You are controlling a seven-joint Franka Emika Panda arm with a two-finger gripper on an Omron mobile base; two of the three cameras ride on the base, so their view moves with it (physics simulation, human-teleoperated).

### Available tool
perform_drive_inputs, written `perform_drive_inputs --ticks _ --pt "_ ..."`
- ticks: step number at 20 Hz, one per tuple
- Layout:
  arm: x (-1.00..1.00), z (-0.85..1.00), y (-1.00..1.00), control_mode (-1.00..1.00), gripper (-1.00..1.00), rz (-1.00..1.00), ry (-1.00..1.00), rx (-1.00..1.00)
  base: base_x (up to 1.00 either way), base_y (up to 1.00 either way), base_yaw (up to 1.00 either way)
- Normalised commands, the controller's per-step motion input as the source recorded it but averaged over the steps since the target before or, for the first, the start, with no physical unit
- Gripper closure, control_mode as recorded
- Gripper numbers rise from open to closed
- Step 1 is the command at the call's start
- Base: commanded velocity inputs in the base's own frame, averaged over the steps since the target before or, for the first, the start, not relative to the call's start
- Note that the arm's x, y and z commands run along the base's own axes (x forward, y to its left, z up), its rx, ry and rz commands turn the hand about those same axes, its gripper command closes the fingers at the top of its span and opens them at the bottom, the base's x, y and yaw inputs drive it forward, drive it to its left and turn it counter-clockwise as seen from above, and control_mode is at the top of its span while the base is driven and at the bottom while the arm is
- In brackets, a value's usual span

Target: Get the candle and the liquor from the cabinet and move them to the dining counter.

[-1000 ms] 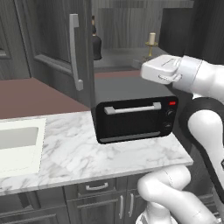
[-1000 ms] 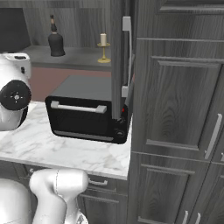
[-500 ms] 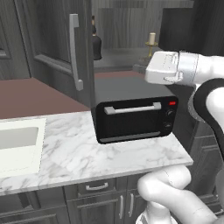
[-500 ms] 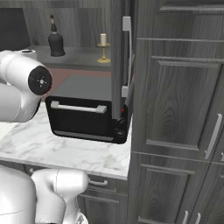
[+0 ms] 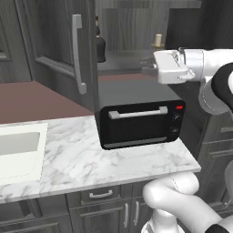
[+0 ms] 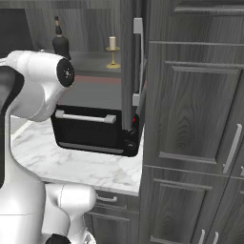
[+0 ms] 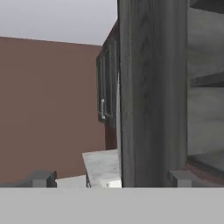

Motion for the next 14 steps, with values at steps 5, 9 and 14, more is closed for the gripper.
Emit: perform_drive_inputs --ticks 5,9,14 --pt "0.31 -0.20 0.03 -1.00 -1.00 0.19 0.00 0.00 0.00 0.00 0.00" --pt "0.39 -0.18 0.16 -1.00 -1.00 0.13 0.00 0.00 0.00 0.00 0.00" --pt "0.41 0.00 0.20 -1.00 -1.00 0.08 0.00 0.00 0.00 0.00 0.00"
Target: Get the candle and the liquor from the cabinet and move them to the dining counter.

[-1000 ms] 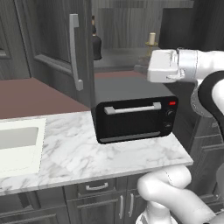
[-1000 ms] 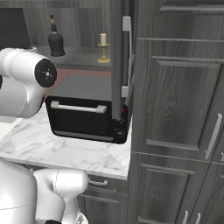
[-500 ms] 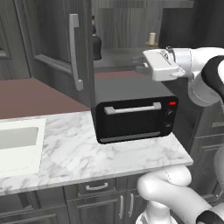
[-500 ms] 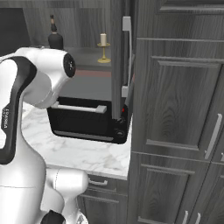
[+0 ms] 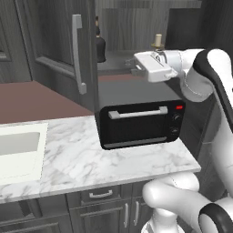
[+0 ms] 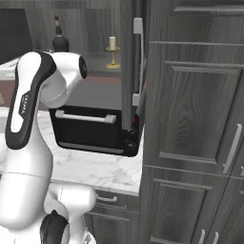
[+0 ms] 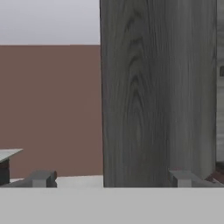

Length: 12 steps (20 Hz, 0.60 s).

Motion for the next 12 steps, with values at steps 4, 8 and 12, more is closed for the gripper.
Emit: perform_drive_inputs --ticks 4,8,12 --pt "0.46 0.00 0.39 -1.00 -1.00 0.06 0.00 0.00 0.00 0.00 0.00" --pt "0.33 0.00 0.44 -1.00 -1.00 0.06 0.00 0.00 0.00 0.00 0.00" --pt "0.32 0.00 0.50 -1.00 -1.00 0.09 0.00 0.00 0.00 0.00 0.00"
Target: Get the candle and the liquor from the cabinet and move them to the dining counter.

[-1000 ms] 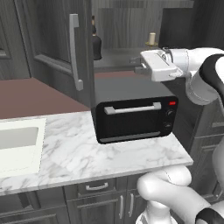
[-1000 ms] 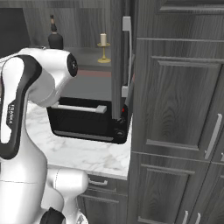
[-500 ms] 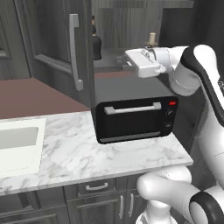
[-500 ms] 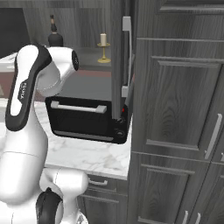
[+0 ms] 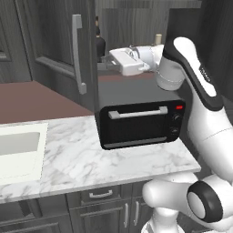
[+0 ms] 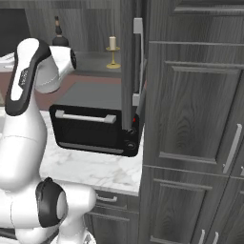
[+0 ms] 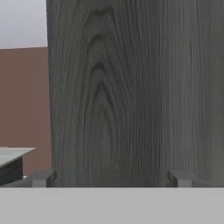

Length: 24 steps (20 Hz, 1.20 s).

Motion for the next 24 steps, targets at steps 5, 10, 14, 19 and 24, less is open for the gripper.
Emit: perform_drive_inputs --ticks 5,10,14,19,24 --pt "0.23 0.00 0.57 -1.00 -1.00 0.09 0.00 0.00 0.00 0.00 0.00" --pt "0.01 0.00 0.57 -1.00 -1.00 0.09 0.00 0.00 0.00 0.00 0.00" --pt "0.00 0.00 0.60 -1.00 -1.00 0.07 0.00 0.00 0.00 0.00 0.00" --pt "-0.01 0.00 0.72 -1.00 -1.00 0.01 0.02 0.00 0.00 0.00 0.00" --pt "-0.01 0.00 0.72 -1.00 -1.00 0.00 0.03 0.00 0.00 0.00 0.00"
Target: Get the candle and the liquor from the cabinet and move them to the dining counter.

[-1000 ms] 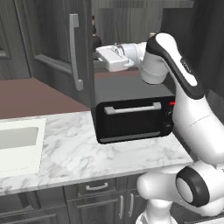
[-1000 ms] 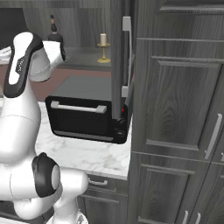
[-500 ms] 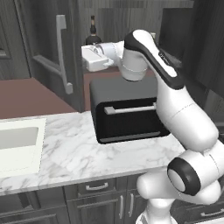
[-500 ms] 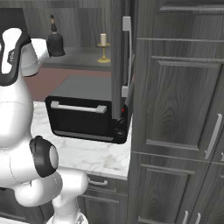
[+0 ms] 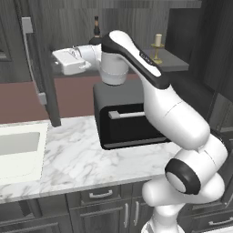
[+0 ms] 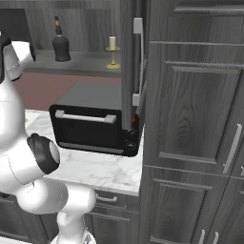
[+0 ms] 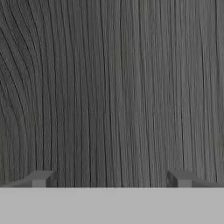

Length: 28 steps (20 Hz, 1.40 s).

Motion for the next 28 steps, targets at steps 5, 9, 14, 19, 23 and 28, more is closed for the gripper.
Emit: perform_drive_inputs --ticks 5,9,14,19,23,28 --pt "0.00 0.00 0.74 -1.00 -1.00 0.00 0.03 0.00 0.00 0.00 0.00" --pt "0.00 0.00 0.61 -1.00 -1.00 -0.01 0.00 0.00 0.00 0.00 0.00" --pt "0.00 0.00 0.40 -1.00 -1.00 -0.07 0.00 0.00 0.00 0.00 0.00" --pt "0.00 0.04 -0.05 -1.00 -1.00 -0.04 -0.01 0.04 0.00 0.00 0.00" --pt "-0.08 0.30 -0.60 -1.00 -1.00 -0.17 -0.02 0.00 0.00 0.00 0.00" --pt "-0.42 0.08 -0.97 -1.00 -1.00 -0.29 -0.03 0.00 0.00 0.00 0.00"
